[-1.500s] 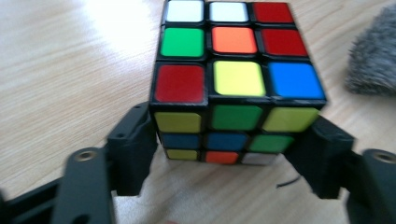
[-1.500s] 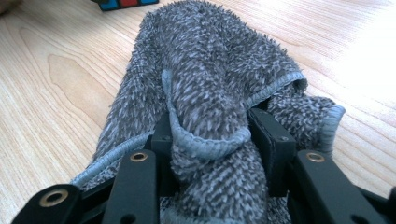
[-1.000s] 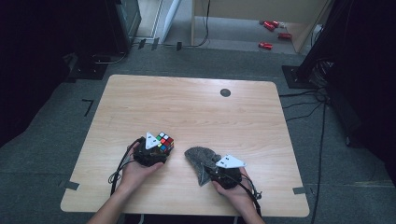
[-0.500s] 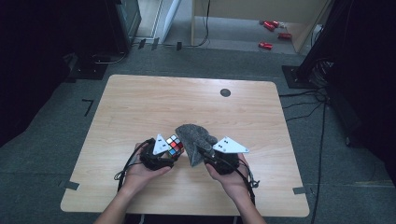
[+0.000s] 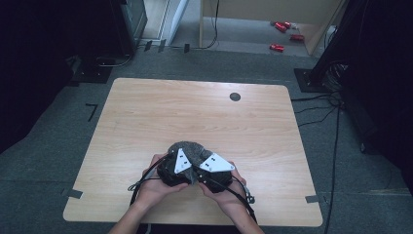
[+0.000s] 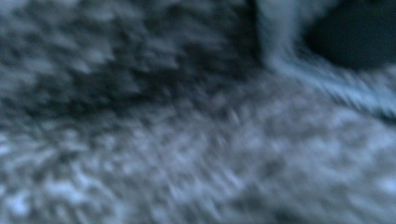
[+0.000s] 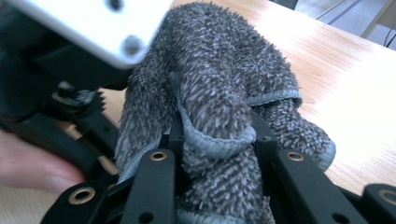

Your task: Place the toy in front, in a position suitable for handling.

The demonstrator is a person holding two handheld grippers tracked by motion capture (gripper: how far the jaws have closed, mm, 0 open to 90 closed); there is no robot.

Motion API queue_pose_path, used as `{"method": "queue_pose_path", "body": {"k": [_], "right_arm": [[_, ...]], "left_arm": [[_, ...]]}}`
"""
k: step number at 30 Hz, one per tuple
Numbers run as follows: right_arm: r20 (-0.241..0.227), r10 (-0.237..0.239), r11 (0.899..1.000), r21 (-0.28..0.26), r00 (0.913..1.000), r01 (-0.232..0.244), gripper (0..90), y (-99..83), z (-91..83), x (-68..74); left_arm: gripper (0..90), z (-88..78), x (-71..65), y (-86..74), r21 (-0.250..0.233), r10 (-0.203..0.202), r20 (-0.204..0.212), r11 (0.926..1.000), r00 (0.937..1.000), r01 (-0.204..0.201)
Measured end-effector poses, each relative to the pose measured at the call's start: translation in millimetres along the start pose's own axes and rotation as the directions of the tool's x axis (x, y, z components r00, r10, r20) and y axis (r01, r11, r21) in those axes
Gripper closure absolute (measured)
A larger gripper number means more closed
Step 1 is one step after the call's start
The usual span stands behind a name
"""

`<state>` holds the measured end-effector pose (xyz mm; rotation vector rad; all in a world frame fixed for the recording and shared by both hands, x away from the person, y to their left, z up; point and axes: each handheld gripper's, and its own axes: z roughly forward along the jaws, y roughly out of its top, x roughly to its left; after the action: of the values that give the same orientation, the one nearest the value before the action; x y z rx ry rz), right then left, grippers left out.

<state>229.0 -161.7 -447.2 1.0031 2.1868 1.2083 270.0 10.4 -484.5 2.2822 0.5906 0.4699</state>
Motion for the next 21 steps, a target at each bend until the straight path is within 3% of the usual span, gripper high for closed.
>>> {"method": "queue_pose_path", "body": {"k": [1, 2, 3, 7, 9, 10, 11, 14, 16, 17, 21], "right_arm": [[0.049, -0.001, 1.000, -0.006, 0.9988, 0.001, 70.3, 0.1, -1.0, -5.5], [0.049, -0.001, 1.000, -0.006, 0.9988, 0.001, 70.3, 0.1, -1.0, -5.5], [0.062, 0.025, 1.000, -0.008, 0.9978, -0.025, 70.4, -2.0, -1.6, -14.3], [0.067, 0.043, 0.999, -0.002, 0.9968, -0.043, 70.3, -3.2, -3.2, -21.2], [0.023, 0.036, 0.999, -0.012, 0.9991, -0.035, 70.1, -1.0, -4.8, -14.8], [0.023, 0.036, 0.999, -0.012, 0.9991, -0.035, 70.1, -1.0, -4.8, -14.8], [0.008, -0.004, 1.000, -0.012, 1.0000, 0.004, 70.1, 2.3, -3.8, -1.9], [0.016, -0.028, 1.000, -0.010, 0.9995, 0.028, 70.1, 4.2, -2.2, 5.7], [0.014, -0.020, 1.000, -0.019, 0.9997, 0.020, 70.0, 4.5, -2.0, 2.7], [0.028, 0.012, 1.000, -0.026, 0.9995, -0.011, 70.0, 3.8, -2.7, -5.9], [0.074, 0.049, 0.999, -0.007, 0.9961, -0.048, 70.0, 0.3, -4.5, -21.3]], "left_arm": [[35.1, -1.2, 0.8, -0.9, -0.006, -0.005, 0.000, 1.0000, 1.0000, 0.005], [35.1, -1.9, 1.1, -0.8, -0.004, 0.002, -0.006, 1.0000, 1.0000, -0.002], [35.1, -2.9, 1.3, -1.0, -0.005, 0.011, -0.013, 0.9999, 0.9999, -0.011], [35.1, -2.0, 3.9, -2.3, -0.006, -0.002, -0.010, 1.0000, 0.9999, 0.002], [35.0, -1.4, 4.8, -2.5, -0.014, -0.024, -0.009, 0.9996, 0.9997, 0.024], [35.0, -1.2, 4.1, -2.4, -0.021, -0.035, -0.003, 0.9992, 0.9994, 0.035], [35.0, -1.1, 2.3, -2.0, -0.022, -0.034, -0.003, 0.9992, 0.9994, 0.034], [35.0, -2.5, -2.1, -0.9, -0.031, -0.018, -0.025, 0.9994, 0.9995, 0.017], [35.0, -3.8, -1.2, -0.7, -0.038, -0.025, -0.018, 0.9990, 0.9995, 0.024], [35.0, -4.4, -0.9, -0.5, -0.039, -0.019, -0.017, 0.9991, 0.9997, 0.018], [35.0, -3.3, 1.6, -2.4, -0.037, -0.032, 0.002, 0.9988, 0.9995, 0.032]]}}
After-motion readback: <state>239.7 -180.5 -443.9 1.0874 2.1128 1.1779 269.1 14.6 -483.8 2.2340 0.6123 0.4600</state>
